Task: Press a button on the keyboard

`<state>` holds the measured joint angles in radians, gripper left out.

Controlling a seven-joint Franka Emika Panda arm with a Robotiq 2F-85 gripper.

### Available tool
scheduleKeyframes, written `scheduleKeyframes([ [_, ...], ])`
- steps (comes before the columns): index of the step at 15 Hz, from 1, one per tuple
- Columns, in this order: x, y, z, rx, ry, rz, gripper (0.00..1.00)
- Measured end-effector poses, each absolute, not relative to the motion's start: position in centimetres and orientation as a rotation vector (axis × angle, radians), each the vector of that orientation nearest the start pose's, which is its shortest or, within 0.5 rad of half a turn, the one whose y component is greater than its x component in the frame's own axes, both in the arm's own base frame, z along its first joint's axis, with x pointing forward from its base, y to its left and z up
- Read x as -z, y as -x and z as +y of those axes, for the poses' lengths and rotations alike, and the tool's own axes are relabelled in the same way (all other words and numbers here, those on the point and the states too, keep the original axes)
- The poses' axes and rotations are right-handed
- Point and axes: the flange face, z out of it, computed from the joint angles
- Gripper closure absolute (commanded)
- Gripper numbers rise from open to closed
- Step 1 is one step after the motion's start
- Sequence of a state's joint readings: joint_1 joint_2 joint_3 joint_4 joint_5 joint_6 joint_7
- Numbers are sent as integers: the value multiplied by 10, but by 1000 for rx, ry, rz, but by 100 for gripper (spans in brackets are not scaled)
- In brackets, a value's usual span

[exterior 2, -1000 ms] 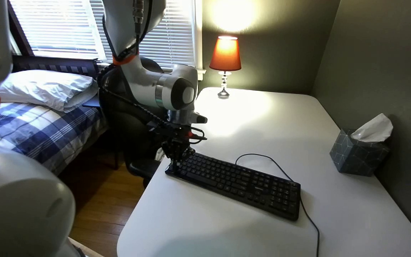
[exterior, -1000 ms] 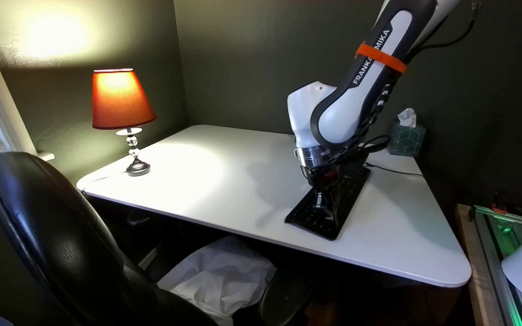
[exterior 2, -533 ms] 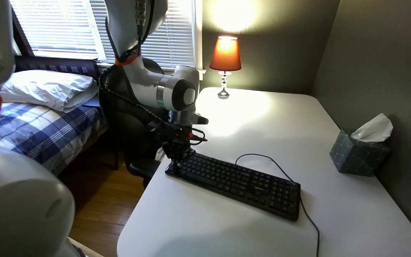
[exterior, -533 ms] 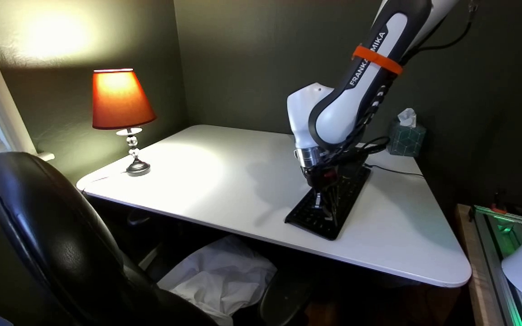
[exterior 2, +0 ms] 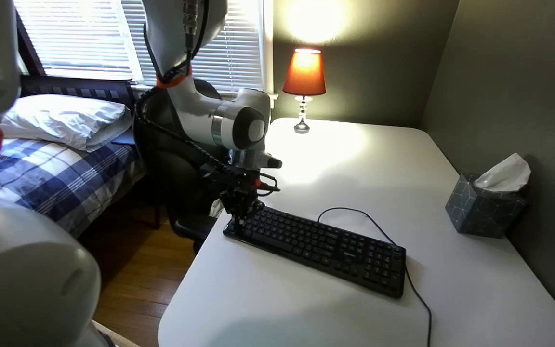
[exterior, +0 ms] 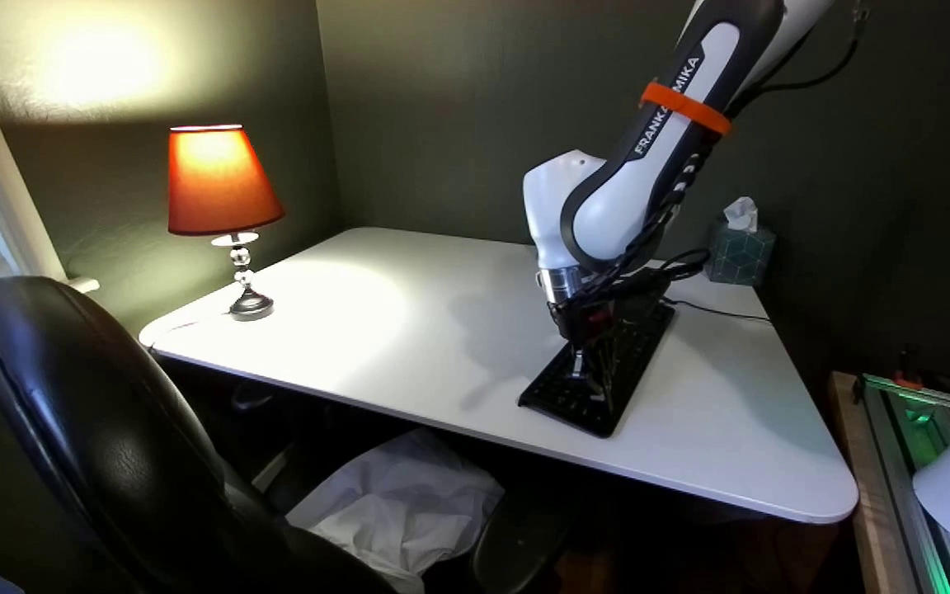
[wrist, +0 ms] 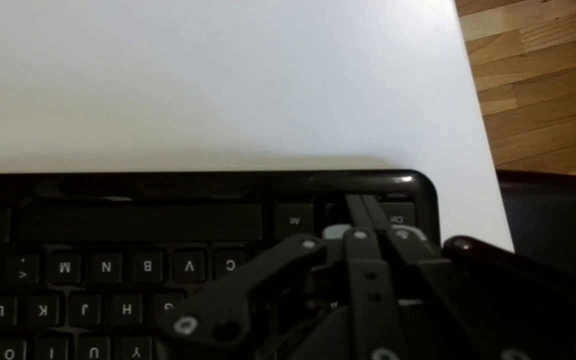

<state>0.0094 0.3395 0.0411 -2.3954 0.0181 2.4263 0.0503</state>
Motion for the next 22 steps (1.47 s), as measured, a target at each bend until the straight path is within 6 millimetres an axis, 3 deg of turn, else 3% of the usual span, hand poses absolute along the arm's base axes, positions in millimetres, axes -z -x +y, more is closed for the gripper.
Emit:
scheduleKeyframes([
  [6,-163,-461,26,-461,3102,26,100],
  [7,-167,-460,26,-454,3104,28,74],
  [8,-170,-459,27,-446,3108,28,73],
  [17,-211,-451,28,-338,3132,122,7],
  [18,-216,-450,29,-324,3139,130,1],
  [22,-238,-441,30,-260,3173,167,0],
])
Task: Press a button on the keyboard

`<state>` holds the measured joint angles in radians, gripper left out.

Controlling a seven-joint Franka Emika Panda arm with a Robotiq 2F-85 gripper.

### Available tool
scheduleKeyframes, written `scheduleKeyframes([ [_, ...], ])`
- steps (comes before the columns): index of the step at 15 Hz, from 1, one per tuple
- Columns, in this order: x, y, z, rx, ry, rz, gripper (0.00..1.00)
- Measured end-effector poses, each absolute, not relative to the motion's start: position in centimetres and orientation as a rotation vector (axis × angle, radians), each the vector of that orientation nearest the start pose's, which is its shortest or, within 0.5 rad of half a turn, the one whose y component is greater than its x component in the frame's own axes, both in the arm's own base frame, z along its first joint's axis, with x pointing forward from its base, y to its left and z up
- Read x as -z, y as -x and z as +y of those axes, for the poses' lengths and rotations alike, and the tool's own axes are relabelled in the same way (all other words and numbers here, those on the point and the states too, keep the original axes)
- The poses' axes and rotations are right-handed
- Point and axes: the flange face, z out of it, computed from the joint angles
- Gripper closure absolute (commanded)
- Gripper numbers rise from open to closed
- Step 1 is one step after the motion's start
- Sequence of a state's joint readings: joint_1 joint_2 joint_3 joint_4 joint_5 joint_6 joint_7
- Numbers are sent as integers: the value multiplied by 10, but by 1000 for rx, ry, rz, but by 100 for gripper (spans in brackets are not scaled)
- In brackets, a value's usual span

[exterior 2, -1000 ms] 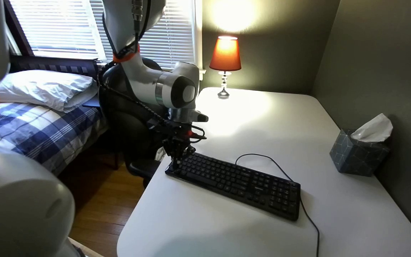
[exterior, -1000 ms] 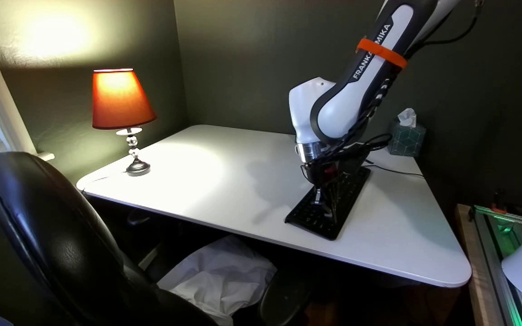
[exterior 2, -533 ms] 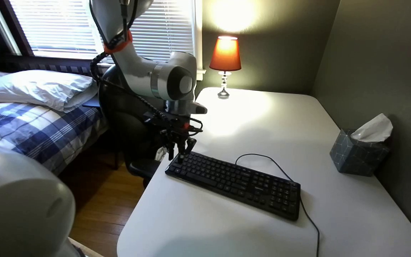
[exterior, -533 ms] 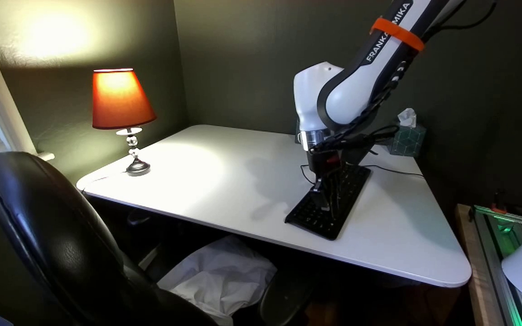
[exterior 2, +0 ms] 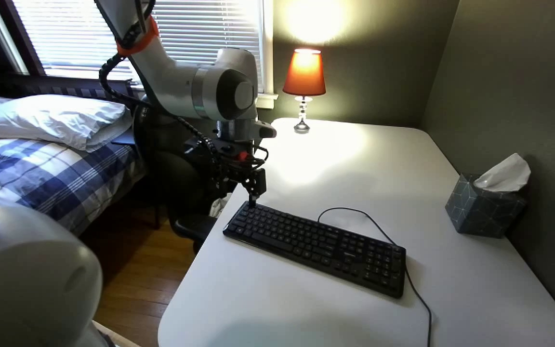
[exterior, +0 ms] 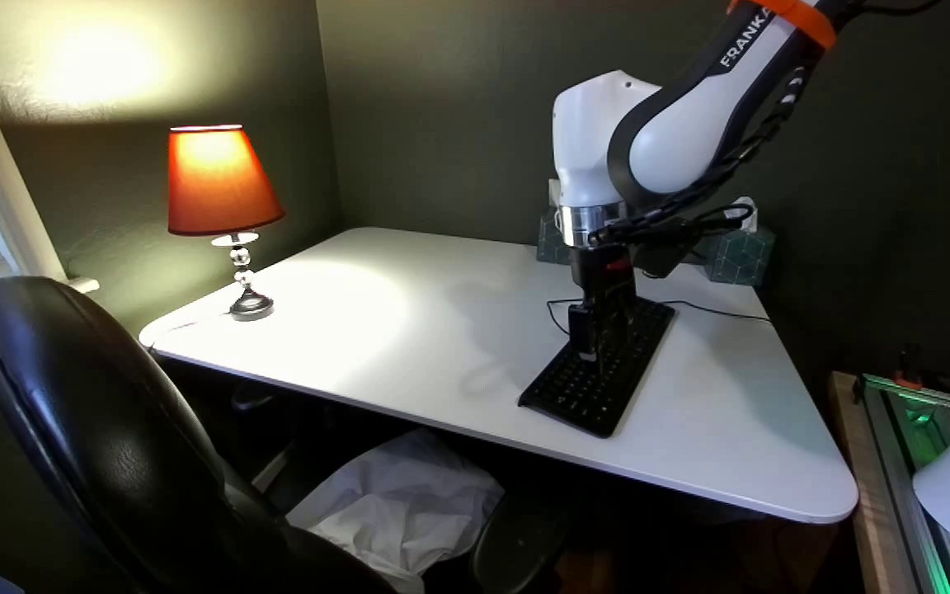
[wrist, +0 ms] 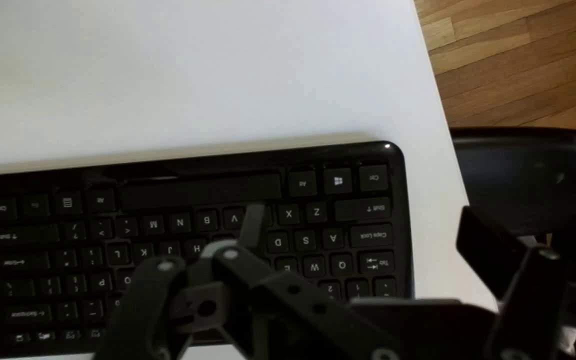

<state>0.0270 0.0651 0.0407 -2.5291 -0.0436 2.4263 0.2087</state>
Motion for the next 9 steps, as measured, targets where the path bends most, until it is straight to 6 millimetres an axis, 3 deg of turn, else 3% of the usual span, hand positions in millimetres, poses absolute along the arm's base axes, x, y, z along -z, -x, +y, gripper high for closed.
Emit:
scheduleKeyframes([
  [9,-286,-421,31,-92,3211,229,0],
])
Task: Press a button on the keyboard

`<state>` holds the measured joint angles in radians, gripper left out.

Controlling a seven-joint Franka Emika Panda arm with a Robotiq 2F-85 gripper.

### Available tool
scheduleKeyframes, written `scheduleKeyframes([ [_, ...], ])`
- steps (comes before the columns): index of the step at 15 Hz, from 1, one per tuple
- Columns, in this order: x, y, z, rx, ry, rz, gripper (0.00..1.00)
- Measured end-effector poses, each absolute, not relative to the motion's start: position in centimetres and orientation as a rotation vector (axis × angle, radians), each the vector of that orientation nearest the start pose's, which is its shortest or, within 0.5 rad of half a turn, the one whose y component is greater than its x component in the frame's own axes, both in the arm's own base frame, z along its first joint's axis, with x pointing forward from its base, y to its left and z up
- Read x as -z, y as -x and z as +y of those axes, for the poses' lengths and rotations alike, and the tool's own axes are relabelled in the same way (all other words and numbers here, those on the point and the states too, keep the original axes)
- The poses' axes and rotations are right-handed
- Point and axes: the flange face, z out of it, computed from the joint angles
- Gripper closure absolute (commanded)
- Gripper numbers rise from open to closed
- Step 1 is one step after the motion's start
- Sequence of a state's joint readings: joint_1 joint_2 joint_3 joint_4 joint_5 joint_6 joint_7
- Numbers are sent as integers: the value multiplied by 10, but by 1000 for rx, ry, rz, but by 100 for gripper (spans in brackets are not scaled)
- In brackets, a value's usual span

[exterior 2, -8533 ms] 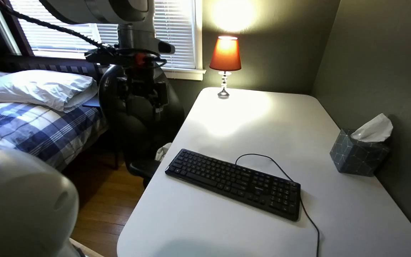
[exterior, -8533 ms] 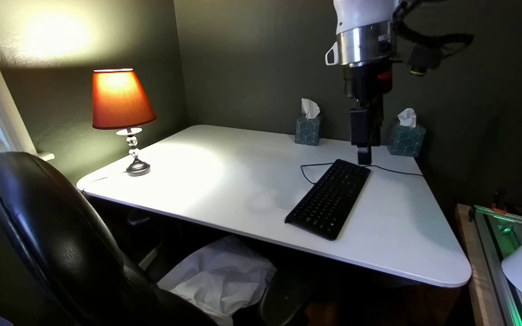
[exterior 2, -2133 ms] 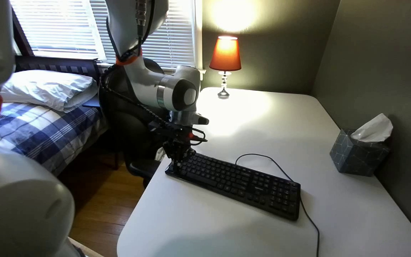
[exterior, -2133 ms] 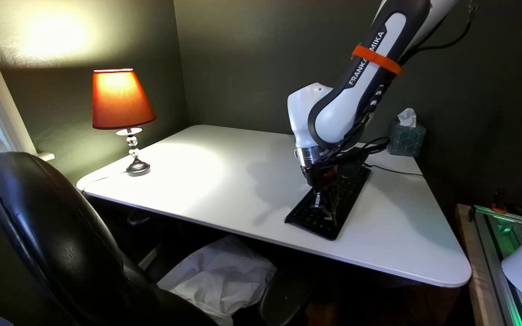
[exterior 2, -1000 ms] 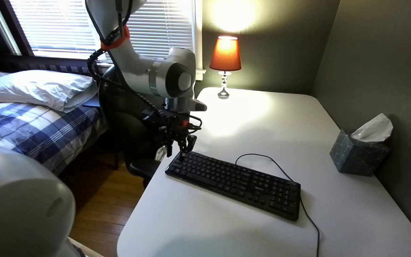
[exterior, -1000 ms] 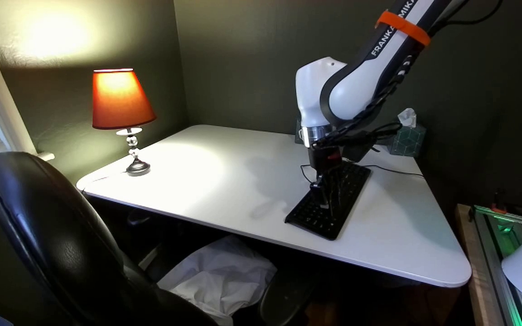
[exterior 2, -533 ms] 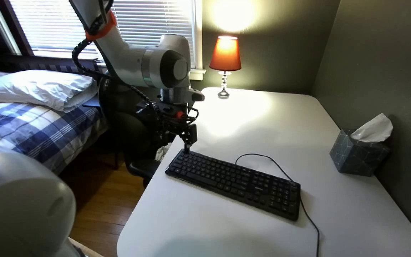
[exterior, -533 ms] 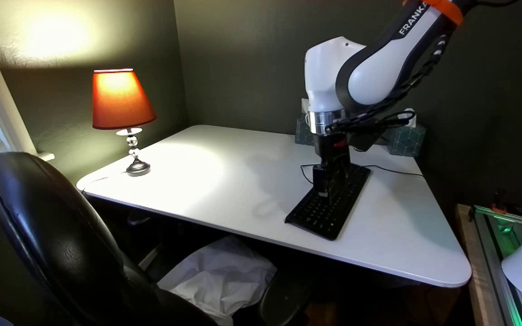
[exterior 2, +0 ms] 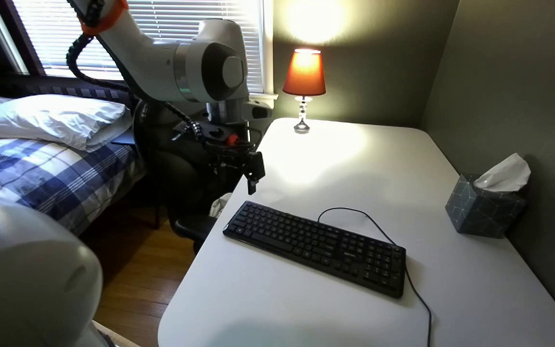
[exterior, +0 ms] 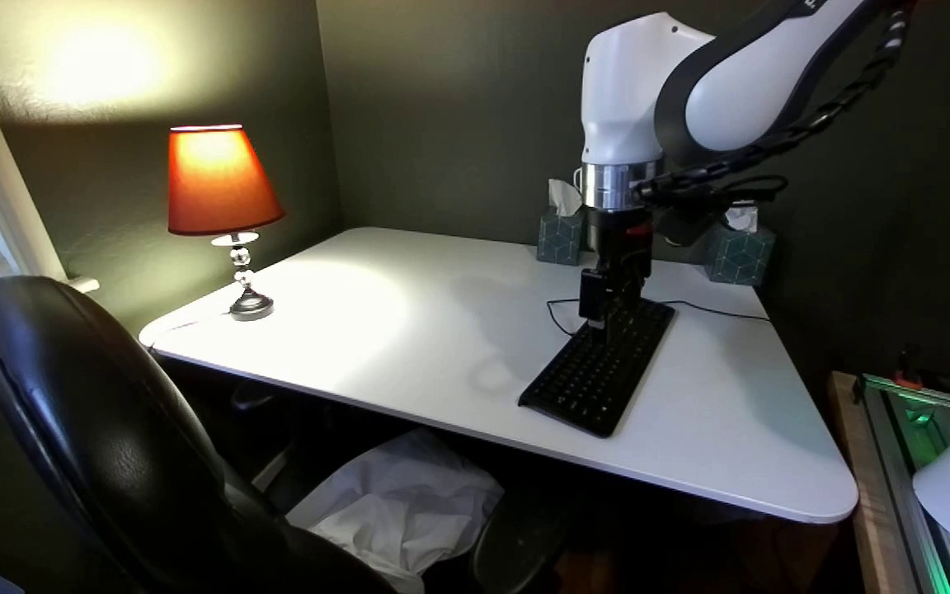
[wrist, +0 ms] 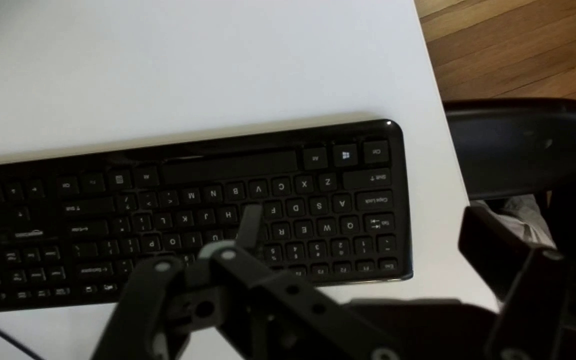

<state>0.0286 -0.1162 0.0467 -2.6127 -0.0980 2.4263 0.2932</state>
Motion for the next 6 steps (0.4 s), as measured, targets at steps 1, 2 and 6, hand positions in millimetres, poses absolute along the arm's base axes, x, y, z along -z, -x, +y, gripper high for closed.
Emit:
scheduleKeyframes([
  [1,-292,-419,31,-70,3212,238,0],
  [2,-297,-417,31,-52,3212,246,0],
  [6,-302,-412,31,-34,3213,252,0],
])
